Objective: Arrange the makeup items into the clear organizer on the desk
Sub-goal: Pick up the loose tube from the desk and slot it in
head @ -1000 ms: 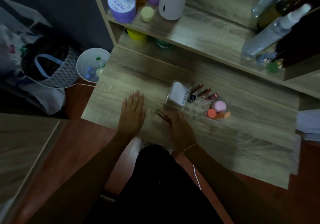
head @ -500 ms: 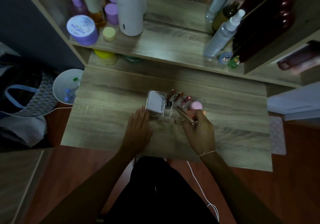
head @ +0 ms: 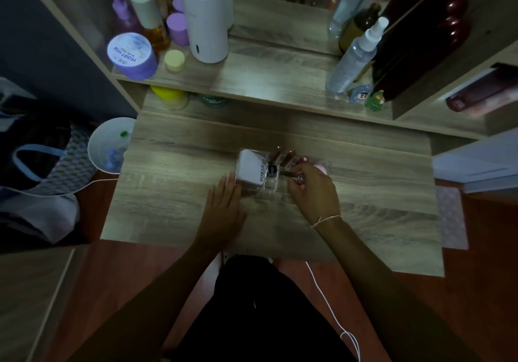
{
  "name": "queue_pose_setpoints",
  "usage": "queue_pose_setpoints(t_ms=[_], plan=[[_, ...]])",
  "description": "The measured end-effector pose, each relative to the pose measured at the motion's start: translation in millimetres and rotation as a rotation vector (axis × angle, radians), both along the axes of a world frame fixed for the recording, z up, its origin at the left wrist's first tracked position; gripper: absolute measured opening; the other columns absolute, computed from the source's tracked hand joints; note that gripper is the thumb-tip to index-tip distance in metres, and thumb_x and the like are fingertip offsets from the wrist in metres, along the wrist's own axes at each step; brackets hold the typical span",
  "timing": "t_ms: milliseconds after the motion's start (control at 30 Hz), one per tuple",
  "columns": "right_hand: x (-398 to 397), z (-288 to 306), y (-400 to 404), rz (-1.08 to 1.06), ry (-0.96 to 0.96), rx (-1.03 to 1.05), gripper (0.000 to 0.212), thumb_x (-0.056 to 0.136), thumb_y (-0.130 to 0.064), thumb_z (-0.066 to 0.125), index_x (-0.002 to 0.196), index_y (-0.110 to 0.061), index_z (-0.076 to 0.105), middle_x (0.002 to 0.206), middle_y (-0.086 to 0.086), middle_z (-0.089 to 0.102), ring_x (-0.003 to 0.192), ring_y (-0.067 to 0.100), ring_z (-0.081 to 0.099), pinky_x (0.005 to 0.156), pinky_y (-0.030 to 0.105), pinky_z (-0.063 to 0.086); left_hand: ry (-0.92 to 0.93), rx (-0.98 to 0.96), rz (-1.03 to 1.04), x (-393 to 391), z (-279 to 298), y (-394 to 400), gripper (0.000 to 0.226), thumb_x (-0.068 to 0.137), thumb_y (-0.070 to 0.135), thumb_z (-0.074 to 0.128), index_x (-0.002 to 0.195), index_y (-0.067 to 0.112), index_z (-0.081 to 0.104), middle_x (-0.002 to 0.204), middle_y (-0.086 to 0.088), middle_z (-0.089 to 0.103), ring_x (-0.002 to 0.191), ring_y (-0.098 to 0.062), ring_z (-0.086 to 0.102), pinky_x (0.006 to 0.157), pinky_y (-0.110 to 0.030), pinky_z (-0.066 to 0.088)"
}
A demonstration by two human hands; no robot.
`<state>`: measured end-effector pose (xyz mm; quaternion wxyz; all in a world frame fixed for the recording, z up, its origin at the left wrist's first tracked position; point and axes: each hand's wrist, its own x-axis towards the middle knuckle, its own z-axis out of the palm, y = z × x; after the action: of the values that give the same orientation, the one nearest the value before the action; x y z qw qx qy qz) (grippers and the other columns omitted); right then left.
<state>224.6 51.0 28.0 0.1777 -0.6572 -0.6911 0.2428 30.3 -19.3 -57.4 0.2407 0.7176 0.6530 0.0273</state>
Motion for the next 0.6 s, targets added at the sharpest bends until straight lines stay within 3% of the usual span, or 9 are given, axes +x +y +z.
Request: queue_pose_setpoints(t_ms=[133, 367, 500, 600], plan=[[-8, -3, 7, 0.021, -0.027, -0.009, 0.014, 0.079, -0.014, 0.066, 0.093, -0.012, 0.067, 0.091, 0.010, 0.070, 0.086, 0.028, 0.061, 0.072, 0.040, 0.054, -0.017, 0.001, 0.006, 0, 2, 0, 0.068, 0.091, 0.044, 0.026, 0.141, -0.001, 0.026, 0.151, -0.026, 0.025, 0.140, -0.041, 0.022, 0.110, -0.058, 0.020], [-11, -10, 14, 0.001, -0.046, -0.053, 0.007, 0.083, -0.014, 0.063, 0.089, -0.011, 0.064, 0.087, 0.011, 0.070, 0.083, 0.029, 0.059, 0.071, 0.037, 0.049, -0.041, 0.041, 0.013, -1, 7, -2, 0.062, 0.090, 0.035, 0.029, 0.139, -0.003, 0.031, 0.148, -0.027, 0.030, 0.137, -0.044, 0.027, 0.108, -0.061, 0.024], [-11, -12, 13, -0.011, -0.055, -0.059, 0.007, 0.083, -0.013, 0.062, 0.090, -0.012, 0.063, 0.084, 0.010, 0.070, 0.080, 0.026, 0.057, 0.069, 0.031, 0.042, -0.062, 0.062, 0.075, -1, 6, -3, 0.063, 0.089, 0.032, 0.029, 0.142, -0.001, 0.024, 0.150, -0.025, 0.027, 0.139, -0.041, 0.023, 0.111, -0.055, 0.015], [-12, -11, 13, -0.016, -0.065, -0.036, 0.008, 0.083, -0.012, 0.062, 0.090, -0.012, 0.063, 0.082, 0.010, 0.070, 0.077, 0.024, 0.056, 0.065, 0.027, 0.038, -0.072, 0.083, 0.104, -1, 3, -3, 0.062, 0.091, 0.023, 0.044, 0.144, 0.001, 0.020, 0.153, -0.023, 0.022, 0.142, -0.038, 0.018, 0.113, -0.050, 0.009]])
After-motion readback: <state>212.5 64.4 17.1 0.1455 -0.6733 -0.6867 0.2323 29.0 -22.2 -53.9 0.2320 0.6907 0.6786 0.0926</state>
